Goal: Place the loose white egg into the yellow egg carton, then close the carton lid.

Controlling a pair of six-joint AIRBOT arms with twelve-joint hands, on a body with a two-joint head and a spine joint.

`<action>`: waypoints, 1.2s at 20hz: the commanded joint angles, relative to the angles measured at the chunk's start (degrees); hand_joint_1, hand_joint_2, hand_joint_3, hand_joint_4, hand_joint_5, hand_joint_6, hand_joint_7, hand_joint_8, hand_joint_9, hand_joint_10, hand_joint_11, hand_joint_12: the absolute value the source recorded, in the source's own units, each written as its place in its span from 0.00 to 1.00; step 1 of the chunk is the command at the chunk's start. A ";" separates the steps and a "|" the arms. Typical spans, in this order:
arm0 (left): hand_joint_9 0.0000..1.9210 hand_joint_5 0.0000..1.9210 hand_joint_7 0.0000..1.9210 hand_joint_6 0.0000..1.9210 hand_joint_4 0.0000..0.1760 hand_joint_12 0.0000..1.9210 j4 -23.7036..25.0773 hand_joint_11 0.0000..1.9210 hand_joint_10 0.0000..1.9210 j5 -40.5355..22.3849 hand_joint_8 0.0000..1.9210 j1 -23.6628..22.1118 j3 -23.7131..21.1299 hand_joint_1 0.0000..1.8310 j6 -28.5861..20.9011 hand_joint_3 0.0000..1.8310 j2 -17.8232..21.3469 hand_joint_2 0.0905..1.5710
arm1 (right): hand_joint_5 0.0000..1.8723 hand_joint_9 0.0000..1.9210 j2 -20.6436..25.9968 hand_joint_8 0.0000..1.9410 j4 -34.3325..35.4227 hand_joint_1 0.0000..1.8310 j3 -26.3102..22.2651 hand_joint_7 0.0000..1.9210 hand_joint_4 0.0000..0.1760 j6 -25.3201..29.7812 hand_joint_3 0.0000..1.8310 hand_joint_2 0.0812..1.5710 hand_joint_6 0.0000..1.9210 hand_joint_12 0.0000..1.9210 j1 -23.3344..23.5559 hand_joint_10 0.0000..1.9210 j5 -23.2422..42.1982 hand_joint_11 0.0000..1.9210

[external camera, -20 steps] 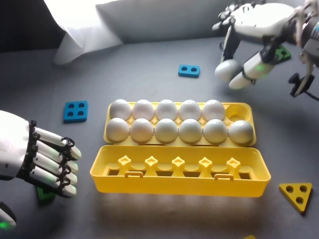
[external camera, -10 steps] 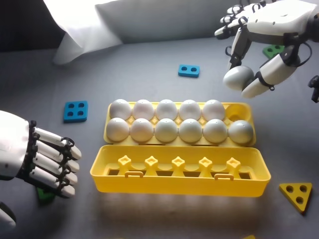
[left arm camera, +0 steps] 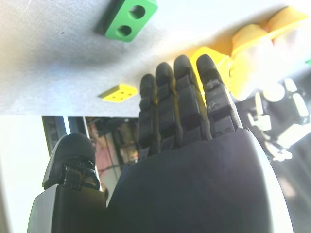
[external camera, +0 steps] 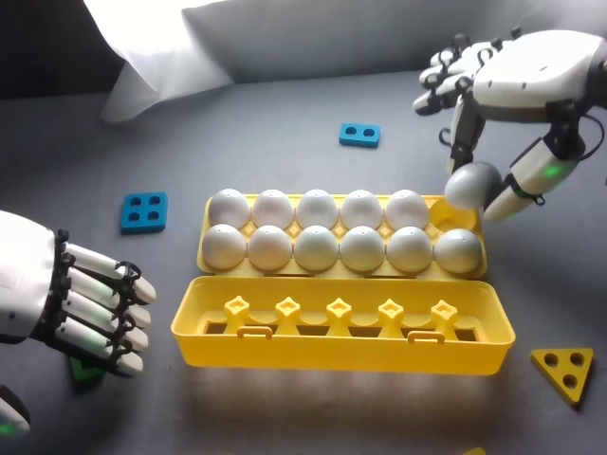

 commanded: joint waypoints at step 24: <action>0.14 0.18 0.17 0.00 0.00 0.18 -3.48 0.00 0.00 -2.89 0.00 -0.31 -0.04 0.00 0.04 0.00 0.69 0.81 | 0.71 0.05 0.38 0.00 1.03 0.62 -4.22 0.16 0.65 4.33 0.00 0.60 0.20 0.00 3.52 0.00 -0.94 0.00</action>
